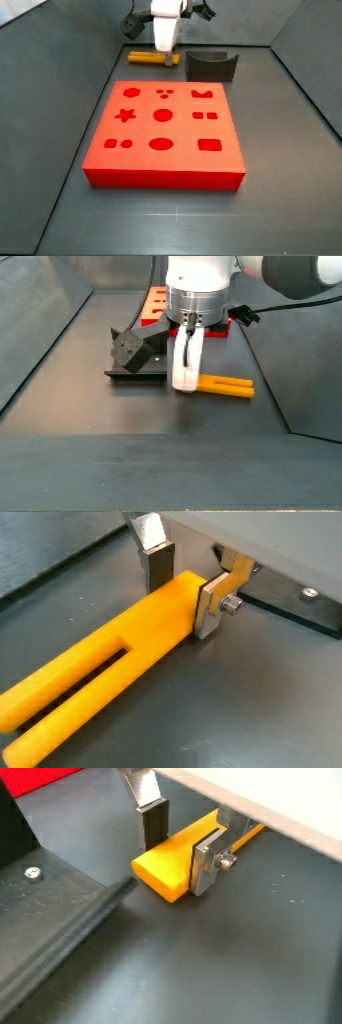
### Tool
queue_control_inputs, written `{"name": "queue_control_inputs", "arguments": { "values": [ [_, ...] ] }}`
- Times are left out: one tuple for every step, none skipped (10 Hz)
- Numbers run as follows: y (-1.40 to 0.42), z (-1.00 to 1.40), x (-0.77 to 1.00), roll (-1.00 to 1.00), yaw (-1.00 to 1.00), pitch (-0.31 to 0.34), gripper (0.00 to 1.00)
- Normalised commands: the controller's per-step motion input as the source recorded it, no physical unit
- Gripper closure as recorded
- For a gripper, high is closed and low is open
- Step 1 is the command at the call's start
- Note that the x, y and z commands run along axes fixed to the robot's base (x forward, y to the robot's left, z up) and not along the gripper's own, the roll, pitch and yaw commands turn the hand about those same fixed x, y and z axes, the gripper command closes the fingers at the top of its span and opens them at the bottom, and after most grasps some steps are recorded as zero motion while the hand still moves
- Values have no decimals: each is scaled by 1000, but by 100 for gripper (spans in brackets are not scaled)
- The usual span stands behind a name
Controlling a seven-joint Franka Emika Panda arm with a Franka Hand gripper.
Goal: Pick up the square-circle object. Move up. Rotate the square-circle object. Place the square-circle object on the fixture. Regrasp the square-circle object. Move to above the board. Insert the square-circle object.
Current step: Pick up the square-circle object, then move up, then rotate the square-circle object.
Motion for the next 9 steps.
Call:
{"name": "queue_control_inputs", "arguments": {
  "values": [
    [0,0,0,0,0,0,100],
    [0,833,0,0,0,0,100],
    [-44,825,35,-7,33,-8,100],
    [-31,724,7,3,35,10,100],
    [-13,540,-11,25,29,36,100],
    [-9,393,-8,40,20,57,100],
    [-5,193,-5,60,12,84,100],
    [-292,833,-830,0,0,0,100],
    [-275,752,-788,22,0,-22,100]
  ]
}}
